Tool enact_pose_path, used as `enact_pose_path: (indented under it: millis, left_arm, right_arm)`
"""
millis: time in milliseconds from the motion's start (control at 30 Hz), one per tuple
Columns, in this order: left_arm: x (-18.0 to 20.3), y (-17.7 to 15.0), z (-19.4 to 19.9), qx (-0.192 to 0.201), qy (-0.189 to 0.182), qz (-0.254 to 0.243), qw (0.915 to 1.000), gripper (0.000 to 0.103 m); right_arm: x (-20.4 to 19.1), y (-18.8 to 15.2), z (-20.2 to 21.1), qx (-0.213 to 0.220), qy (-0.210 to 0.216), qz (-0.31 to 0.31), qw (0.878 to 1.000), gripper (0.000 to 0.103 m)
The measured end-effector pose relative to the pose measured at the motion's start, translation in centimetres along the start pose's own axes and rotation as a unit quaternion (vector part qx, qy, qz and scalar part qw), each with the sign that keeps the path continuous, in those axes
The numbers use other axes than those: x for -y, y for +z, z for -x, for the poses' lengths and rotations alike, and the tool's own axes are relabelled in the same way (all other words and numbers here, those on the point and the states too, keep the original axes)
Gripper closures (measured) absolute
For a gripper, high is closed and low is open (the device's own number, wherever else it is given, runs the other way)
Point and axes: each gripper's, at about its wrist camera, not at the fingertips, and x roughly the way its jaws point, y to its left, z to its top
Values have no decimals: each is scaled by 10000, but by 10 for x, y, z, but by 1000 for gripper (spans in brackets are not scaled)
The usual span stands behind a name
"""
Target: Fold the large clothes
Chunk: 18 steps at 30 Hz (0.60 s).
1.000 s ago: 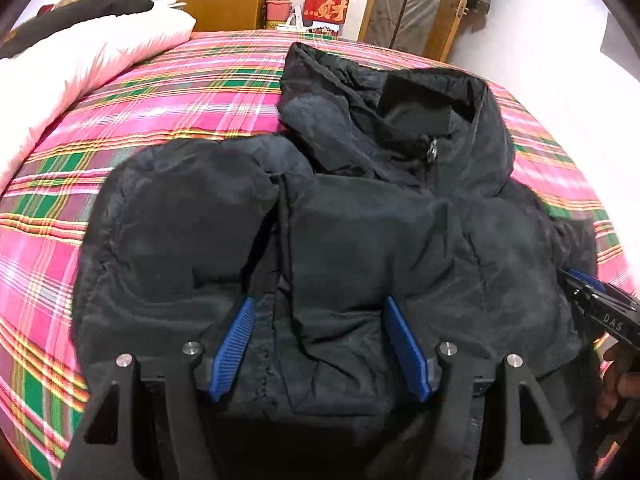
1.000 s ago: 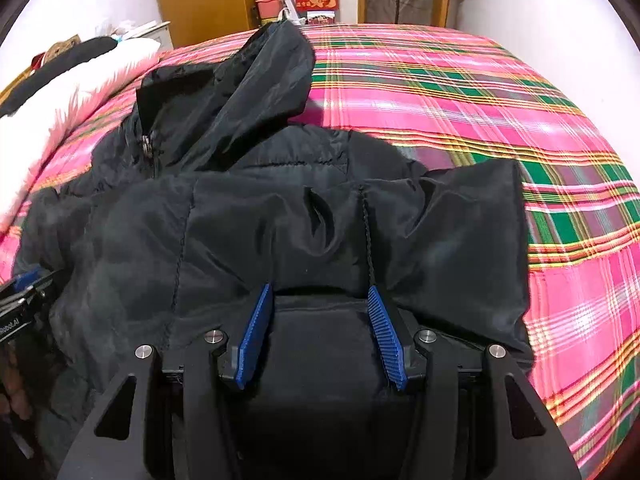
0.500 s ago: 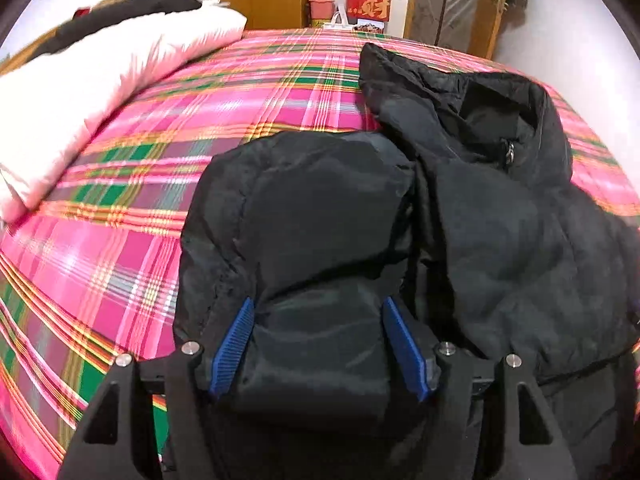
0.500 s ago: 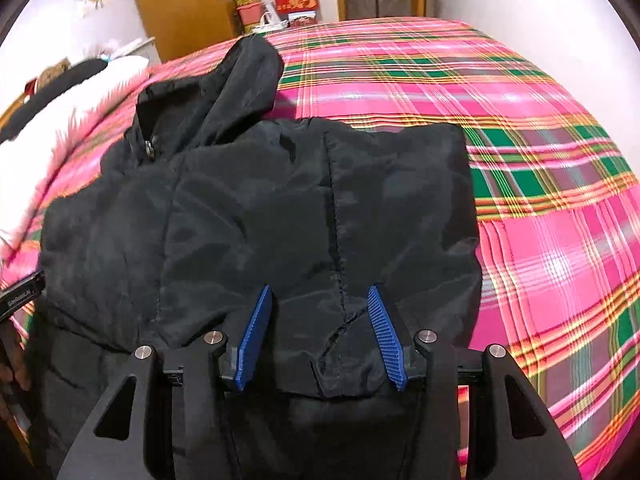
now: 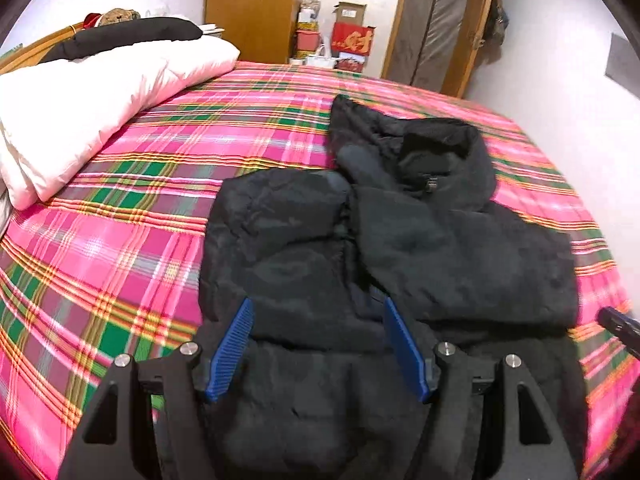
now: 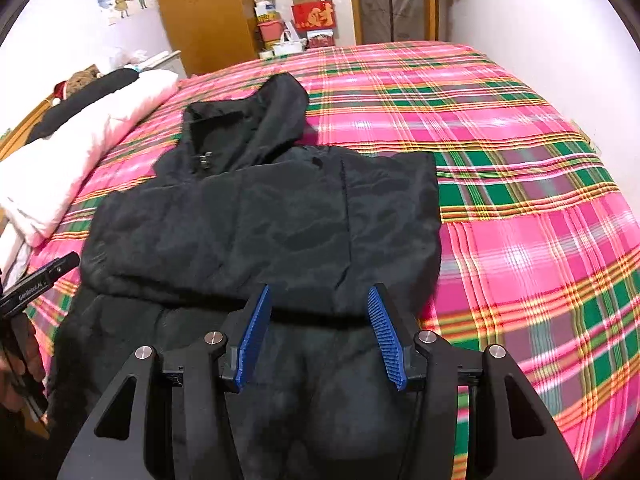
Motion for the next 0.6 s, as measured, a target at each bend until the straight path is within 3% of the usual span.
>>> enact_pose_path:
  millis: [133,300,600]
  left_arm:
    - [14,8,18,76,-121,-255,9996,33]
    - [25,46,17,167,-281,-412,9986,33]
    - [32,134,-49,89,-390,-397,9984,33]
  right_arm:
    - [-10,11,6,70,187,-88,9998,52]
    - [-25,44,-5,106,428,-114,9990,52]
    - [-37,128,-62,143,493,-76,9987,52]
